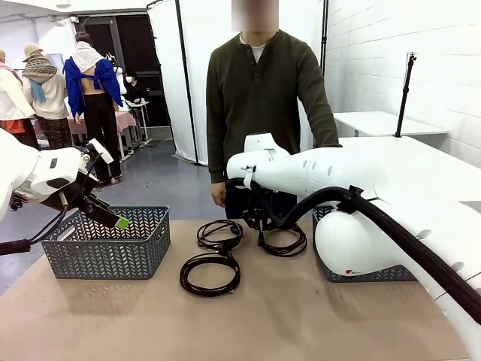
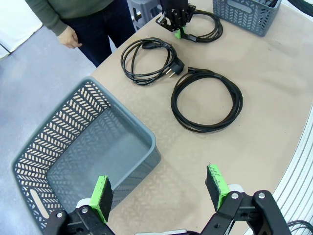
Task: Organize the cables according to human instructions.
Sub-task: Pick up a bundle of cables and place it in the basket indicated by the human.
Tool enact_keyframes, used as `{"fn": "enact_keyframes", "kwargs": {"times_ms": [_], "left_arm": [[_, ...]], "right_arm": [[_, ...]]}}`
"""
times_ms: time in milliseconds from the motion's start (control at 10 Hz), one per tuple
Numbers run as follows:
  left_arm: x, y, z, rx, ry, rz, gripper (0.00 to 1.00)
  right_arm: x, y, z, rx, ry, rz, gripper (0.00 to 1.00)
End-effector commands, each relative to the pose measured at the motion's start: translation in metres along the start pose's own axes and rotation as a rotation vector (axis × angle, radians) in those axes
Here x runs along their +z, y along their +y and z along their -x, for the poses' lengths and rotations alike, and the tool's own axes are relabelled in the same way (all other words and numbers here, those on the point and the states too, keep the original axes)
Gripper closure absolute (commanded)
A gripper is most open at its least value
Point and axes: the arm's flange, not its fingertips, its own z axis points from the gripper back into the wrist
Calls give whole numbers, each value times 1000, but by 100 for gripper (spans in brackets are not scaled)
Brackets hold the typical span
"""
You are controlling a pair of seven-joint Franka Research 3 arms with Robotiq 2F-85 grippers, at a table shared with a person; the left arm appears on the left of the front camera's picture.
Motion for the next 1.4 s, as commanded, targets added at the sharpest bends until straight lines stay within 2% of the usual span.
{"fn": "enact_keyframes", "kwargs": {"times_ms": [0, 300, 400, 700, 1000, 1200, 1300], "left_arm": [[-1, 1, 0, 16, -3, -1, 0], [-1, 1, 0, 16, -3, -1, 0], [-1, 1, 0, 16, -3, -1, 0], [-1, 1, 0, 16, -3, -1, 0], [-1, 1, 0, 16, -3, -1, 0], [-1, 1, 0, 16, -3, -1, 0], [-1, 1, 0, 16, -3, -1, 0]], "right_arm": [[12, 7, -8, 36, 16, -27, 100], [43, -7, -1, 76, -1, -64, 100], [58, -16, 6, 144, -12, -57, 100], [99, -49, 23, 467, -3, -46, 100], [137, -79, 42, 713, 50, -76, 100], [151, -100, 49, 876, 19, -58, 100], [157, -111, 51, 904, 3, -55, 100]]}}
